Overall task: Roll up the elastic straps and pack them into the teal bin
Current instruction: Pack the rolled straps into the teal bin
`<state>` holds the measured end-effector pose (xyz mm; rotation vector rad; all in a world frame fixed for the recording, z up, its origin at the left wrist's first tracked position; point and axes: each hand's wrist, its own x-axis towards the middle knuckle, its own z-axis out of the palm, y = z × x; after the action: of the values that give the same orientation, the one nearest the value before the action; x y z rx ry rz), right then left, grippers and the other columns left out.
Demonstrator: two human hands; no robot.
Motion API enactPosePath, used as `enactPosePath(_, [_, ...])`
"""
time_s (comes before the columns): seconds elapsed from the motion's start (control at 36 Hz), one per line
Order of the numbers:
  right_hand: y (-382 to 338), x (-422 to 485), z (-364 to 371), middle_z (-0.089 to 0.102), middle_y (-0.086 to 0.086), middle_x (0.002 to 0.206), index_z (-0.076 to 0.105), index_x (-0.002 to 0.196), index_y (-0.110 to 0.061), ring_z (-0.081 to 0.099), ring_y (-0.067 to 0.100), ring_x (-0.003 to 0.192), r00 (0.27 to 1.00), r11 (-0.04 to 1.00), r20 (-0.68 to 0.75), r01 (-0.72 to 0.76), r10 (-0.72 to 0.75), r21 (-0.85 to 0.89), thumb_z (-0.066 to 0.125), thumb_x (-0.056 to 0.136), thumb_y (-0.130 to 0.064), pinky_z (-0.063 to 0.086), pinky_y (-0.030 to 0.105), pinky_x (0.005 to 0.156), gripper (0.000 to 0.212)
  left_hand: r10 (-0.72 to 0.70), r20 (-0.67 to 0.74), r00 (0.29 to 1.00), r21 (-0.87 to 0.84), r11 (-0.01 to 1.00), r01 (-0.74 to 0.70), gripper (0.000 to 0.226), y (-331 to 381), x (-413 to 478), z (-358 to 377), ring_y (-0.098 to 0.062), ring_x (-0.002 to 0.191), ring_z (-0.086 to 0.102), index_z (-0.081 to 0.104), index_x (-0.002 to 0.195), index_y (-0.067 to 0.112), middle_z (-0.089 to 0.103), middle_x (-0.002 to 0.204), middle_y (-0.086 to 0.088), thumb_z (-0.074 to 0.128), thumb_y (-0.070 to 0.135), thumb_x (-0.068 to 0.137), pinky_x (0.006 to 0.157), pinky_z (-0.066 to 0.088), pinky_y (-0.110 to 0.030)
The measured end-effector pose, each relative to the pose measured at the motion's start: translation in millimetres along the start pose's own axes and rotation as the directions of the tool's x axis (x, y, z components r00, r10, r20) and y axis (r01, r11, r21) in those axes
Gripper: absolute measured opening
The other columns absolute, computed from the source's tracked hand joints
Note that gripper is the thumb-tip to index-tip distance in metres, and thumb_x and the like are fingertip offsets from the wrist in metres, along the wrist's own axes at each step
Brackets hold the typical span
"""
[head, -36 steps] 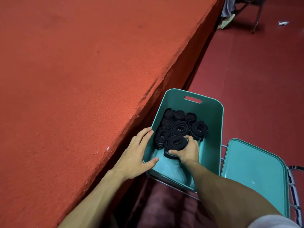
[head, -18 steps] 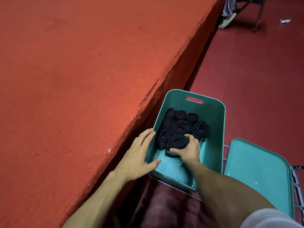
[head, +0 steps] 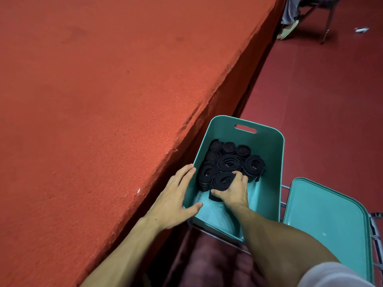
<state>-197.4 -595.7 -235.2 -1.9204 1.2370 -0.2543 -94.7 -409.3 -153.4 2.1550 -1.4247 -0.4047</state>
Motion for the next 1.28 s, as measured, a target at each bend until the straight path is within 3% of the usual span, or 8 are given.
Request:
enactPosePath(0.19, [1, -1, 2, 0.037, 0.004, 0.132, 0.039, 0.131, -0.014, 0.049, 0.026, 0.12, 1.0, 1.0, -0.027, 0.006, -0.006, 0.021, 0.095, 0.059, -0.028, 0.043, 0.039, 0.101, 0.092, 0.002, -0.002, 1.0, -0.005, 1.0, -0.002, 0.094, -1, 1, 2, -0.002, 0.146, 0.013, 0.016, 0.157, 0.021, 0.004, 0.161, 0.016, 0.047, 0.06, 0.078, 0.117, 0.011, -0.017])
enactPosePath(0.5, [0, -3, -10, 0.032, 0.005, 0.139, 0.035, 0.136, -0.014, 0.046, 0.025, 0.126, 0.997, 0.998, 0.071, -0.006, 0.003, 0.055, 0.095, 0.06, -0.025, 0.038, 0.036, 0.108, 0.098, -0.002, 0.004, 1.0, 0.044, 0.999, 0.001, 0.094, 0, 0, 0, -0.006, 0.145, 0.016, 0.015, 0.157, 0.021, 0.001, 0.16, 0.018, 0.044, 0.064, 0.078, 0.113, 0.008, -0.011])
enactPosePath(0.69, [-4, -5, -21, 0.029, 0.008, 0.146, 0.032, 0.143, -0.015, 0.031, 0.028, 0.138, 0.995, 1.0, 0.102, -0.005, 0.005, -0.001, 0.095, 0.059, -0.034, 0.031, 0.041, 0.114, 0.107, -0.038, 0.053, 0.998, 0.111, 0.993, 0.032, 0.093, 6, 2, -8, -0.01, 0.143, 0.019, 0.014, 0.157, 0.022, 0.0, 0.161, 0.017, 0.042, 0.067, 0.08, 0.116, 0.024, -0.025])
enactPosePath(0.81, [-11, -7, -38, 0.03, 0.007, 0.145, 0.04, 0.14, -0.017, 0.025, 0.029, 0.138, 0.994, 0.997, 0.098, 0.057, -0.051, -0.059, 0.091, 0.064, -0.039, 0.03, 0.041, 0.113, 0.094, -0.049, 0.076, 0.996, 0.188, 0.982, 0.034, 0.081, 16, 4, -14, -0.013, 0.143, 0.015, 0.012, 0.157, 0.022, 0.0, 0.162, 0.013, 0.053, 0.052, 0.094, 0.119, 0.023, -0.029])
enactPosePath(0.92, [-32, -11, -56, 0.044, 0.006, 0.135, 0.048, 0.133, -0.019, 0.041, 0.028, 0.129, 0.974, 0.975, 0.115, 0.206, -0.197, -0.081, 0.088, 0.07, -0.037, 0.038, 0.039, 0.106, 0.077, -0.042, 0.087, 0.995, 0.294, 0.956, 0.015, 0.071, 27, 7, -24, -0.017, 0.143, 0.018, 0.021, 0.154, 0.018, 0.016, 0.16, 0.005, 0.052, 0.046, 0.097, 0.12, 0.021, -0.031])
enactPosePath(1.0, [-63, -15, -70, 0.057, 0.005, 0.123, 0.056, 0.126, -0.017, 0.053, 0.023, 0.119, 0.91, 0.906, 0.204, 0.395, -0.362, -0.154, 0.084, 0.075, -0.037, 0.041, 0.032, 0.1, 0.062, -0.033, 0.078, 0.996, 0.346, 0.938, 0.004, 0.063, 32, 7, -38, -0.02, 0.142, 0.023, 0.033, 0.15, 0.015, 0.03, 0.154, 0.001, 0.054, 0.042, 0.096, 0.119, 0.023, -0.033])
enactPosePath(1.11, [-114, -33, -83, 0.06, 0.002, 0.122, 0.058, 0.125, -0.017, 0.055, 0.019, 0.117, 0.753, 0.718, 0.356, 0.647, -0.553, -0.254, 0.08, 0.078, -0.041, 0.041, 0.03, 0.101, 0.057, -0.04, 0.013, 0.999, 0.427, 0.904, 0.031, 0.056, 38, -3, -67, -0.02, 0.14, 0.027, 0.042, 0.144, 0.013, 0.037, 0.149, -0.002, 0.053, 0.039, 0.096, 0.116, 0.026, -0.033])
enactPosePath(1.28, [-190, -75, -78, 0.061, 0.004, 0.125, 0.058, 0.128, -0.016, 0.053, 0.021, 0.121, 0.51, 0.433, 0.547, 0.858, -0.664, -0.275, 0.075, 0.083, -0.045, 0.039, 0.029, 0.099, 0.056, -0.117, -0.119, 0.986, 0.501, 0.85, 0.162, 0.051, 26, -52, -126, -0.023, 0.139, 0.03, 0.047, 0.139, 0.012, 0.039, 0.147, -0.004, 0.053, 0.04, 0.096, 0.115, 0.03, -0.036])
